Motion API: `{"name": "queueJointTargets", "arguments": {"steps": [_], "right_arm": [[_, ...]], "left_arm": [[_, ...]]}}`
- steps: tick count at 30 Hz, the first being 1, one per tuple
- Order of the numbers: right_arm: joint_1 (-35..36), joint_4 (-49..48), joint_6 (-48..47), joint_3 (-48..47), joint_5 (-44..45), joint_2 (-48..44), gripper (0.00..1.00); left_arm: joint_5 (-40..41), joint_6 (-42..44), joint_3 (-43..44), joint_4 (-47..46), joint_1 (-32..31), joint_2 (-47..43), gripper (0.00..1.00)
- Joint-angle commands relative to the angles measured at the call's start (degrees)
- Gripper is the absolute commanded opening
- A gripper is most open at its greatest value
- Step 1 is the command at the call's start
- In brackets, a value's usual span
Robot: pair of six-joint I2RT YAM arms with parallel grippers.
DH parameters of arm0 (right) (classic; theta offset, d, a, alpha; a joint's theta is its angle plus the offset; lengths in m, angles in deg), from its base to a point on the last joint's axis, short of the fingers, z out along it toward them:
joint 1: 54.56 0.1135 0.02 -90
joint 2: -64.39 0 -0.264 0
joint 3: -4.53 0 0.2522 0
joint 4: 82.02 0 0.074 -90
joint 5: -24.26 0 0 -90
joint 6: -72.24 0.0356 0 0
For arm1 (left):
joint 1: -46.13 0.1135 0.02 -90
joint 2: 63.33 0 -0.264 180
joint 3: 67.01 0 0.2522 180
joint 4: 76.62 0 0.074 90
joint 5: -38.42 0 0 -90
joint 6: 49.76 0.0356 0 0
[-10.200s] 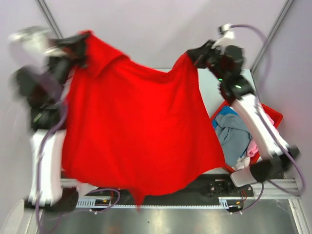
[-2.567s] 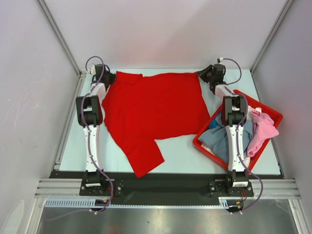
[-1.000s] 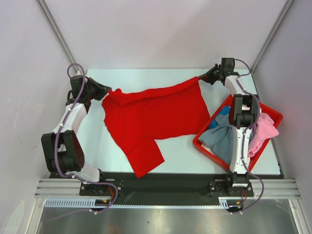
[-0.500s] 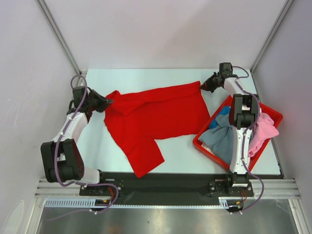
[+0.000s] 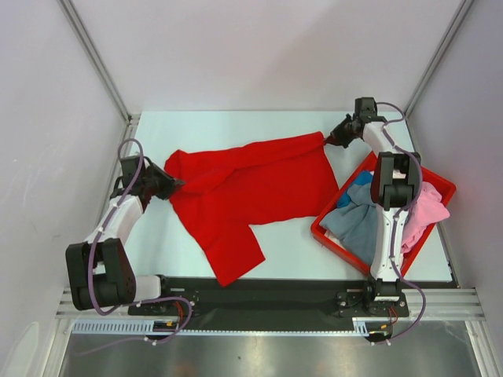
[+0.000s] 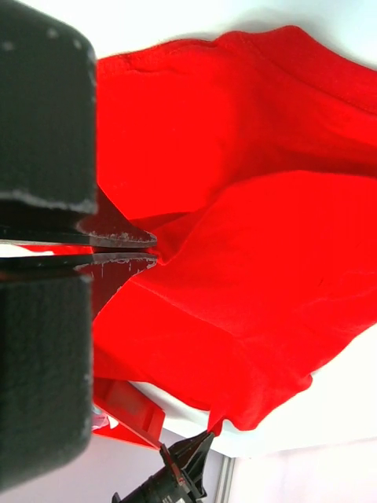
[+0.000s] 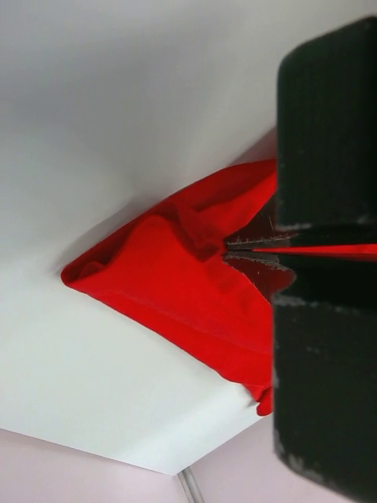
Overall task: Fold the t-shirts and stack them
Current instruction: Fold the tshirt
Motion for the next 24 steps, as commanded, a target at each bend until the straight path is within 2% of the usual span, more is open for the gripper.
{"name": "queueJointTargets", "arguments": {"steps": [1,6,9,10,12,13,14,16,17,19,20,24], "right_arm": [[0.3,1.0,-1.8,0.1,1.2,-4.3,0.00],[0.3,2.0,-2.4,0.3,1.6,-4.3,0.00],[0.3,2.9,-2.7,0.1,2.2,-3.8,0.00],[0.3,3.3,-3.0,0.1,2.6,-3.9,0.00],[0.3,4.8,-3.8,-0.5,4.0,-3.6,0.00],[0.3,5.8,-5.3,-0.9,4.9,-3.5,0.02],[0.3,7.8,-6.6,-1.6,5.9,-3.2,0.11],[0.3,9.6,-11.0,-4.5,9.1,-2.5,0.21],[0.3,10.9,-12.1,-5.9,10.0,-1.2,0.30],[0.3,10.0,-14.3,-8.3,11.4,-0.4,0.40],[0.3,7.1,-16.1,-8.7,11.3,0.1,0.50],[2.1,-0.4,-20.1,-11.8,7.3,3.9,0.64]], "left_arm": [[0.8,-1.2,-1.6,0.1,-0.3,-2.3,0.00],[1.8,-1.6,-3.6,0.5,-0.3,-2.4,0.00],[1.4,-0.3,-3.4,0.4,-0.3,-1.9,0.18],[2.0,0.1,-3.1,1.0,-0.3,-2.0,0.30],[4.3,2.0,-2.0,2.6,-0.3,-2.5,0.47],[5.3,3.2,-0.3,3.5,-0.3,-2.4,0.61],[6.1,4.6,0.8,4.5,-0.3,-2.1,0.67],[8.7,9.0,3.9,4.6,-0.3,-1.2,0.77],[9.1,10.6,5.2,4.2,-0.1,-0.7,0.79],[9.4,14.9,9.2,3.3,0.0,3.0,0.81],[9.5,16.0,10.8,2.3,0.0,4.6,0.82],[11.3,19.0,18.3,0.9,0.0,14.4,0.81]]}}
